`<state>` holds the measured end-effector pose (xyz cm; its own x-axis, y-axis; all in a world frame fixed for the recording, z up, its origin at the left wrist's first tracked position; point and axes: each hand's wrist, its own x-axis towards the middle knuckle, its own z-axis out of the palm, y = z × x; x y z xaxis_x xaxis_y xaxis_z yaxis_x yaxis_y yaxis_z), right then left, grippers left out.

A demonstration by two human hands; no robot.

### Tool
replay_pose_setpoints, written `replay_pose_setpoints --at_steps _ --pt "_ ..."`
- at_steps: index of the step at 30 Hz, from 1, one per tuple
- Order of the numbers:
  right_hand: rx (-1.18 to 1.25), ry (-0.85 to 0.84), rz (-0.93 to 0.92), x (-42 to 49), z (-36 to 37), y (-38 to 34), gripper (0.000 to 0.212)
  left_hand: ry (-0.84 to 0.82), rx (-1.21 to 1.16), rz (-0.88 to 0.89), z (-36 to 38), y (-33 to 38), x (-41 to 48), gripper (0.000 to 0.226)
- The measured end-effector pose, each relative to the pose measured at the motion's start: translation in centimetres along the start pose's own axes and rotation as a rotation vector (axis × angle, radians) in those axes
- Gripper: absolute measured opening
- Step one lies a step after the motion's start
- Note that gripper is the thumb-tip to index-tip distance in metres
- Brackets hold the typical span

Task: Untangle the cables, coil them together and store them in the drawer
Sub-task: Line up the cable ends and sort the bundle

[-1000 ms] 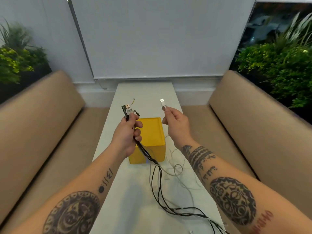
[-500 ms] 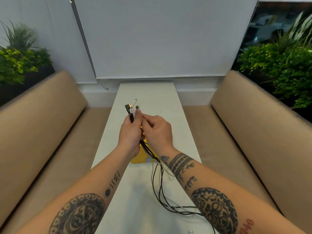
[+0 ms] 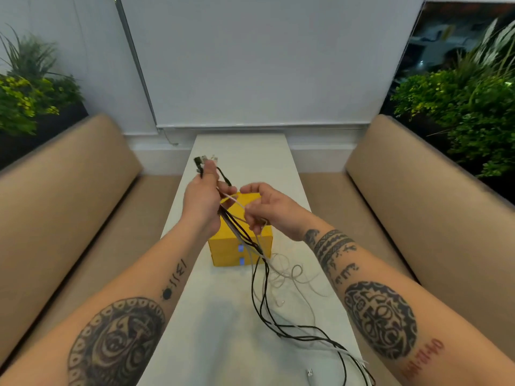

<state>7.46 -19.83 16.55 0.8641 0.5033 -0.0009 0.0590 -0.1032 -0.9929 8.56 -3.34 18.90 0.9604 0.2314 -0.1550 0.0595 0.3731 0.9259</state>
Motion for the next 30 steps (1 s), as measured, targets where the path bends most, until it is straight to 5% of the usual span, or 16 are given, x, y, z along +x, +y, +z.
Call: replay_pose_setpoints --at_steps 3,9,14,18,24,30 --pt "-0.132 -0.047 0.128 -1.3 -2.0 2.8 0.016 0.043 -0.246 -0.037 -0.9 2.3 1.0 0.037" --pt "-0.634 0.198 0.299 -4.7 -5.1 8.1 0.044 0.083 -0.156 -0.032 -4.4 5.5 3.0 0.047" --pt "-0.485 0.391 0.226 -3.3 -3.9 7.0 0.04 -0.05 -0.023 -0.145 -5.2 2.4 3.4 0.045" --pt "-0.271 0.361 0.111 -1.1 -2.8 4.1 0.038 -0.145 -0.201 -0.231 -4.6 1.2 3.0 0.036" --pt "-0.678 0.278 0.198 -3.0 -4.8 5.4 0.039 0.012 -0.435 -0.059 -6.0 7.2 4.5 0.044" --pt "-0.765 0.307 0.49 -7.3 -5.4 13.5 0.039 0.184 -0.412 0.055 -8.0 9.2 6.2 0.042"
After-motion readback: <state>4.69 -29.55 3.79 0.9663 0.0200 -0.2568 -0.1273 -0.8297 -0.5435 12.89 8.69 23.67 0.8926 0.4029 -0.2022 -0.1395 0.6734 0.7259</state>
